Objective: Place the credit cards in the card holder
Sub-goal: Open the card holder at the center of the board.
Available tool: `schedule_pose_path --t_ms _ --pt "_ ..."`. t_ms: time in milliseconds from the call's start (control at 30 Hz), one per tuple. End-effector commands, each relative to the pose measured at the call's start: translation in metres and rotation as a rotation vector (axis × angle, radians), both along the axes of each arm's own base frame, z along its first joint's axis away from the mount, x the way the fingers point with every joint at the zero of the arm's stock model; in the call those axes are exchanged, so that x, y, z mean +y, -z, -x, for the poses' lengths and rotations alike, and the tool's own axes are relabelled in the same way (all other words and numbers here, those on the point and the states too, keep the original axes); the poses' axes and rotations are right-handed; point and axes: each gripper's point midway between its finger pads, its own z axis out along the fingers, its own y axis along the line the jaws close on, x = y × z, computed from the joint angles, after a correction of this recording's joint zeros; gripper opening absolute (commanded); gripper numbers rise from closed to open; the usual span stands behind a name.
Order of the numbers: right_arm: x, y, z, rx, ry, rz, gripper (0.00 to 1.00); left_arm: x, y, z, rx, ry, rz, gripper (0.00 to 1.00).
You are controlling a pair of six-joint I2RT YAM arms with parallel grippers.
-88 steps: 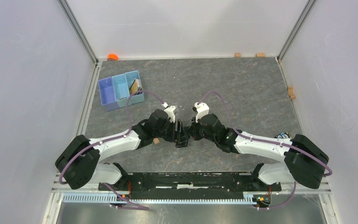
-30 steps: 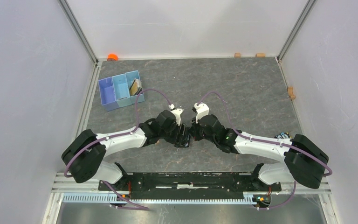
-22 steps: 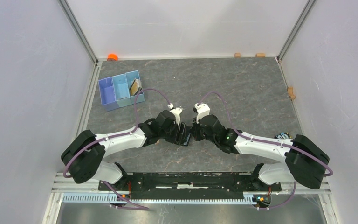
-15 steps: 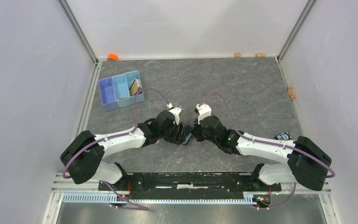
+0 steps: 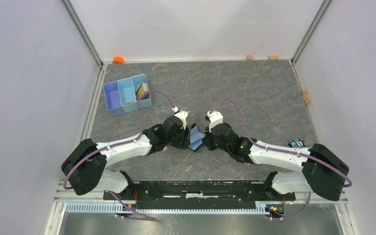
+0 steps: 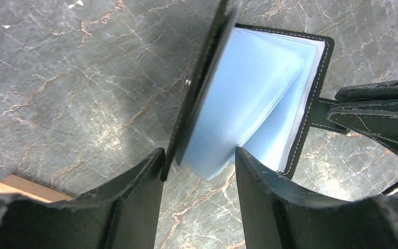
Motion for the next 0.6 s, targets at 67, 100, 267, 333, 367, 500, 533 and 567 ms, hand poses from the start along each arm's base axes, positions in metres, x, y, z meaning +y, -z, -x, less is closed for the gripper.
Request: schedule_pose_path --t_ms 67,100,267,333,367,500,533,567 --pt "-0.003 0.002 0.005 0.005 -0.007 -0.005 0.0 -0.003 -0.024 -0.028 -0.132 -0.004 -0.035 0.58" --pt "-0.004 0.004 0.005 0.007 -0.004 0.0 0.0 -0.003 -0.024 -0.03 -0.137 -0.009 -0.039 0.57" --pt "-0.012 0.01 0.006 0.009 0.014 0.028 0.0 -0.002 -0.022 -0.042 -0.152 -0.052 -0.073 0.56" --pt "-0.017 0.013 0.005 0.008 0.031 0.05 0.0 0.003 -0.021 -0.049 -0.163 -0.08 -0.11 0.56" --pt "-0.019 0.014 0.005 0.006 0.033 0.061 0.0 0.004 -0.022 -0.051 -0.169 -0.09 -0.122 0.56" --pt "-0.029 0.017 0.003 -0.004 0.057 0.1 0.0 0.014 -0.019 -0.062 -0.189 -0.134 -0.188 0.57" --pt "-0.031 0.019 0.003 -0.004 0.061 0.11 0.0 0.017 -0.019 -0.065 -0.193 -0.146 -0.208 0.57" --pt "-0.033 0.018 0.002 -0.009 0.067 0.115 0.0 0.021 -0.018 -0.068 -0.196 -0.158 -0.23 0.57"
